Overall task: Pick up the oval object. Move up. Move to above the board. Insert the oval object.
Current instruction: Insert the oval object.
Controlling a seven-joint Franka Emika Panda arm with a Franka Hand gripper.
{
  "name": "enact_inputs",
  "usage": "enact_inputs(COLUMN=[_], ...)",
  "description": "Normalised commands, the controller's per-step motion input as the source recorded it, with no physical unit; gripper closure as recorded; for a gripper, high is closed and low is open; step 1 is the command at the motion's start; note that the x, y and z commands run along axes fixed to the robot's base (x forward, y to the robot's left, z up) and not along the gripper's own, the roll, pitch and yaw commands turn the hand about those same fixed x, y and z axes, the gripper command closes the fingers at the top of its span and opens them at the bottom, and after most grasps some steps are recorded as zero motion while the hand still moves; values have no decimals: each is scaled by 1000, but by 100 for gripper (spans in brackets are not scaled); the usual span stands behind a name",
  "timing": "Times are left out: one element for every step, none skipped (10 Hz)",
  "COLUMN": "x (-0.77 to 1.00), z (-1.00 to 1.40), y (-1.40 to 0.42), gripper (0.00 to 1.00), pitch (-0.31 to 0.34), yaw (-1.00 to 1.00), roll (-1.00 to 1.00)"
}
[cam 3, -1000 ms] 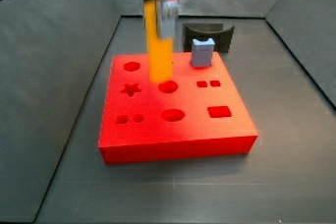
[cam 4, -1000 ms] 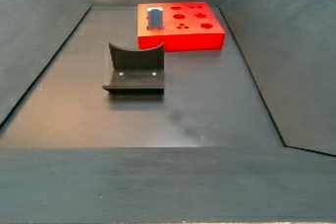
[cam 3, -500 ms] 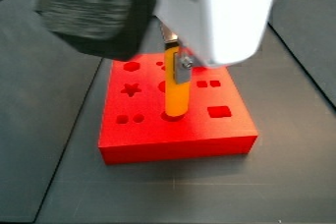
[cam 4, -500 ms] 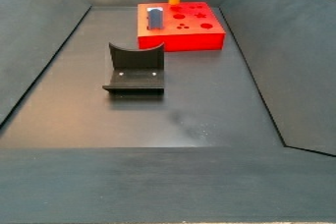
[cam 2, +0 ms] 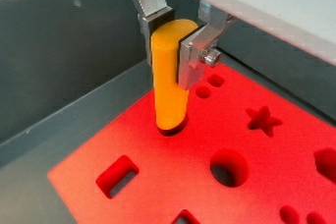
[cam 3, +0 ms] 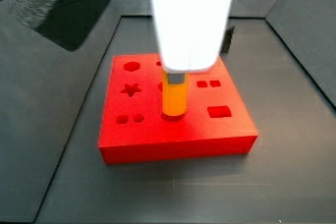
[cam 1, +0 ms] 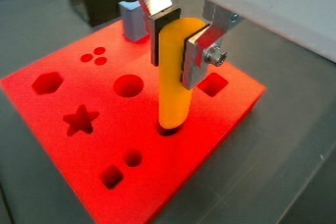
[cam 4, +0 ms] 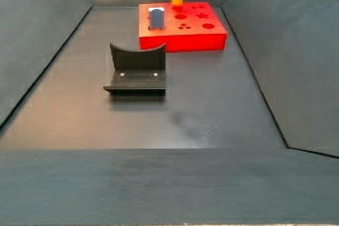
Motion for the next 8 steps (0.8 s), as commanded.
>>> enact_inputs(x=[57,0,-31,-29,-43,0,109,203], z=[0,-106,-166,-137,-89,-54,-57,-69], y=[-83,-37,0,0,0,-43,0,0], gripper=[100,100,100,100,100,100,100,100], pitch=[40,0,4,99,50,54,20,0], yaw=[-120,91,309,583,514,329,0,-80], roll=[89,104,181,293,269,217,70,26])
